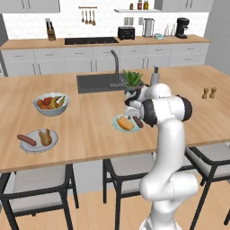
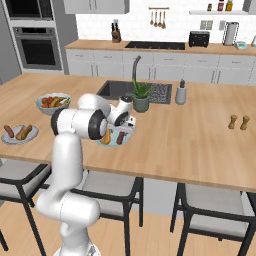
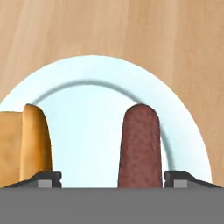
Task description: Place one bun and one sausage from the bowl on each plate.
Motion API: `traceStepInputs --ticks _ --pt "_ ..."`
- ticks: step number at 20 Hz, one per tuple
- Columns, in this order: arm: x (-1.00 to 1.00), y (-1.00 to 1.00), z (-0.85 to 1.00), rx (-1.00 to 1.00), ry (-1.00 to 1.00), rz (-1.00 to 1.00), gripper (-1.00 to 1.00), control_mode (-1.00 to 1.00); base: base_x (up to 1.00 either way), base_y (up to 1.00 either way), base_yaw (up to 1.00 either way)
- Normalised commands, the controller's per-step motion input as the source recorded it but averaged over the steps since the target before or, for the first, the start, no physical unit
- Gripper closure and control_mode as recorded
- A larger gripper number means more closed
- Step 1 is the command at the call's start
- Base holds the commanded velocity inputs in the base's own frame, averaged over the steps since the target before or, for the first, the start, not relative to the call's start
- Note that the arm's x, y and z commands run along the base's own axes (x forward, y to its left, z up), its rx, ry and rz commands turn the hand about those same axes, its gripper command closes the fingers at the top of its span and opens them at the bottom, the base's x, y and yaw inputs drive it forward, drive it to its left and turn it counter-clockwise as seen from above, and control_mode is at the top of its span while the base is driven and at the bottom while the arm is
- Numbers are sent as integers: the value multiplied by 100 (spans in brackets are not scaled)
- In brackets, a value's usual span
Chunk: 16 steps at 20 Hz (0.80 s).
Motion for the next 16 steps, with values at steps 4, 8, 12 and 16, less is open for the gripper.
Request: traceStepInputs --ticks 4,8,12,16 --pt "-2 38 99 -2 -3 0 -100 -100 0 0 0" --pt "-78 34 100 -29 -8 0 -100 -100 0 0 0" --pt "-100 4 100 -42 -27 0 -100 -100 0 0 0" --pt "-100 0 100 -19 -24 0 -100 -100 0 0 0"
